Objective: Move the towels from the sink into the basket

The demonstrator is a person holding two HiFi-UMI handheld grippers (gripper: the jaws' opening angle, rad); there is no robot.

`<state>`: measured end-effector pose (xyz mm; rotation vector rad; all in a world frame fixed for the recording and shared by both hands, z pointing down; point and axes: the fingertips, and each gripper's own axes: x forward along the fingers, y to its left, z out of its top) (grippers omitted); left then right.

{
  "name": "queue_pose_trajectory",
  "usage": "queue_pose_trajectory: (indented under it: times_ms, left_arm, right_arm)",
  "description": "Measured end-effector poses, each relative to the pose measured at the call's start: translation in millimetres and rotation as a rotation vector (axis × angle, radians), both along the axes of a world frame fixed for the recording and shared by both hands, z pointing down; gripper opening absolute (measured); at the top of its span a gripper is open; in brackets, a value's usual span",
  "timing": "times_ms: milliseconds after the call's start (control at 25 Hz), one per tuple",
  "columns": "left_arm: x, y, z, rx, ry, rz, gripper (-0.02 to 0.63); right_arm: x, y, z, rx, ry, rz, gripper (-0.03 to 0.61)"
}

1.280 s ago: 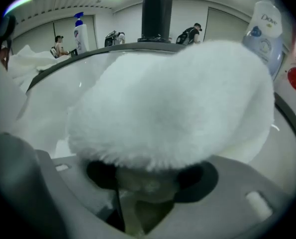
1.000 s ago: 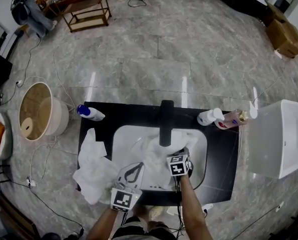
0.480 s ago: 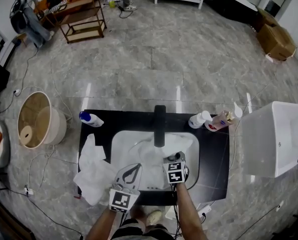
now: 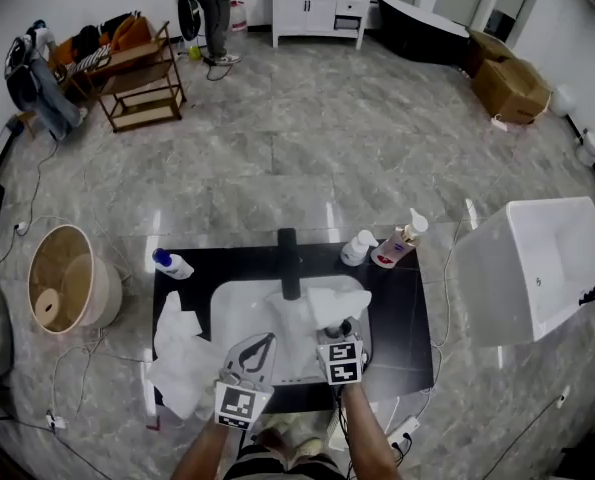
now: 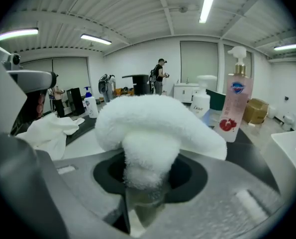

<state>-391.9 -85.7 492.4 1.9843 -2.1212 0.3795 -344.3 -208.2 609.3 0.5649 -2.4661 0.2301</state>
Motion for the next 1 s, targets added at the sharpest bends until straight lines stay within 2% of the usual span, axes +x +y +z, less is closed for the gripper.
queue_pose_trajectory:
  times_ms: [400,720,1000]
  left_arm:
    - [45,-15,-57,0.078,-0.036,0.106,0.009]
    - [103,-28,-97,0.139,-0.052,0.240,0.009]
    - [168,-41,-114,0.177,-0.047,0.390,0.009]
  right_arm:
    - [71,-12,-110,0.113,-0.134,0.167,0.153]
    - [151,-9,-185,0.221,-0.200,0.308,0.153]
    - [232,2,-235,0.322,-0.223,0.441,0.153]
